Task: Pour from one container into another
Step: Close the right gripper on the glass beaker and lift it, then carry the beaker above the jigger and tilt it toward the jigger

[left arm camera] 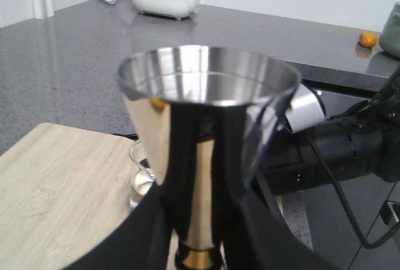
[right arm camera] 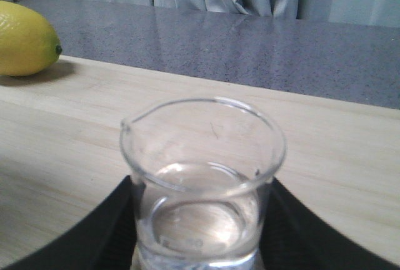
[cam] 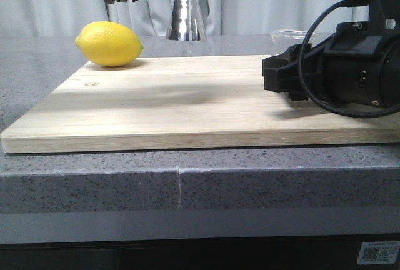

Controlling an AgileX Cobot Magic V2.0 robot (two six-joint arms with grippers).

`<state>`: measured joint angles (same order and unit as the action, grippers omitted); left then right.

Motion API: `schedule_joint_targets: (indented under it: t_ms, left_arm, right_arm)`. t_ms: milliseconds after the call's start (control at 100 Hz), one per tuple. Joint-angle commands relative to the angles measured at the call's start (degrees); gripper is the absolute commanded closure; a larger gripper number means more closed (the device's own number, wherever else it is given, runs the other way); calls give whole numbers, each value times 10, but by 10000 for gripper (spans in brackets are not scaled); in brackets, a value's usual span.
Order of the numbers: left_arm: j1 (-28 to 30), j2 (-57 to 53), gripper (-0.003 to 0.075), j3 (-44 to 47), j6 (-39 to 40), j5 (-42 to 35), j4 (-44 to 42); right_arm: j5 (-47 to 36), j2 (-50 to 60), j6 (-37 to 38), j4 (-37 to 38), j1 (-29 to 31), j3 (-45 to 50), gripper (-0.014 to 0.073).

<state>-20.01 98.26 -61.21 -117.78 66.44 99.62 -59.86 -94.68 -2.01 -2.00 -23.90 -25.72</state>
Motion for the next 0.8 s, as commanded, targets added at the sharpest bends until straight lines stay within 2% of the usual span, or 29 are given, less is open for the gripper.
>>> schedule_joint_targets:
  t_ms: [0, 160, 510, 680, 790]
  left_arm:
    - [-5, -29, 739, -17, 0, 63, 45]
    - [-5, -29, 739, -17, 0, 63, 44]
    - [-5, -29, 739, -17, 0, 63, 38]
    - [-5, -29, 739, -17, 0, 63, 36]
    - [-5, -29, 739, -17, 0, 63, 36]
  right_arm:
    - [-48, 32, -3, 6, 1, -13, 347]
    - [-36, 65, -4, 6, 1, -13, 347]
    - [64, 173, -5, 20, 1, -14, 347]
    - [222, 231, -5, 47, 1, -66, 347]
    - [287, 260, -5, 66, 1, -106, 347]
